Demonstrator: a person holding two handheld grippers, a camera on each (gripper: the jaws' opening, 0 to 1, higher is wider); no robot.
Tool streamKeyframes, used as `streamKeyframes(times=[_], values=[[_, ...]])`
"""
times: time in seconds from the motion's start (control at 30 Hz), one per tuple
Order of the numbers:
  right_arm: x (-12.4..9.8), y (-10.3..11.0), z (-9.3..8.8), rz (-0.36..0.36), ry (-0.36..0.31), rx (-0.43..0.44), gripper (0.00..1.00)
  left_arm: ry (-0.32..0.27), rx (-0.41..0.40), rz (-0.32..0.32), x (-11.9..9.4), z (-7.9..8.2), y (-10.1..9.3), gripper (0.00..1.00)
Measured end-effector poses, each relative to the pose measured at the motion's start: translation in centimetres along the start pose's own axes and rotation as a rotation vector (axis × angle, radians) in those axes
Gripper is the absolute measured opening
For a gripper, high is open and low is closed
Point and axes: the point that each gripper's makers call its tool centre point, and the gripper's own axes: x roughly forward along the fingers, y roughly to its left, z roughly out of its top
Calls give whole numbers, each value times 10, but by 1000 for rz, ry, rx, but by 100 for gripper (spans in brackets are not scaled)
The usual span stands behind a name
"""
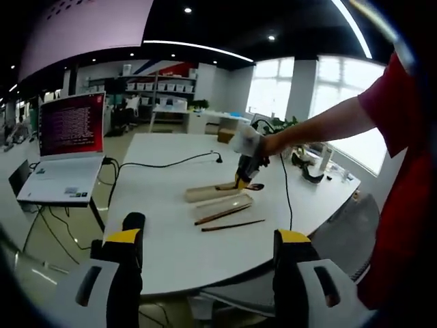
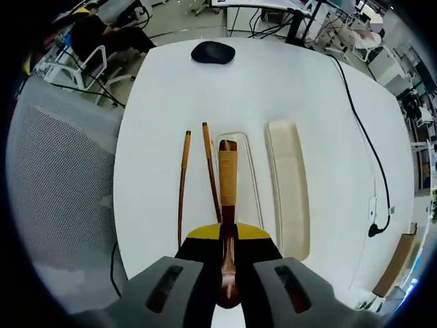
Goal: Arrange the utensils inside the cutlery case until each visible utensil rests in its matching compartment.
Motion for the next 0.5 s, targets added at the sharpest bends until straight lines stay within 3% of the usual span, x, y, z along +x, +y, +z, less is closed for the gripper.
streamKeyframes(times=[0.23,0.5], values=[[-3,-14,2,17,0,9,2,19,4,0,4,-3,0,80],[-32,-42,13,5,27,-48,2,21,-19,0,5,-3,-3,82]])
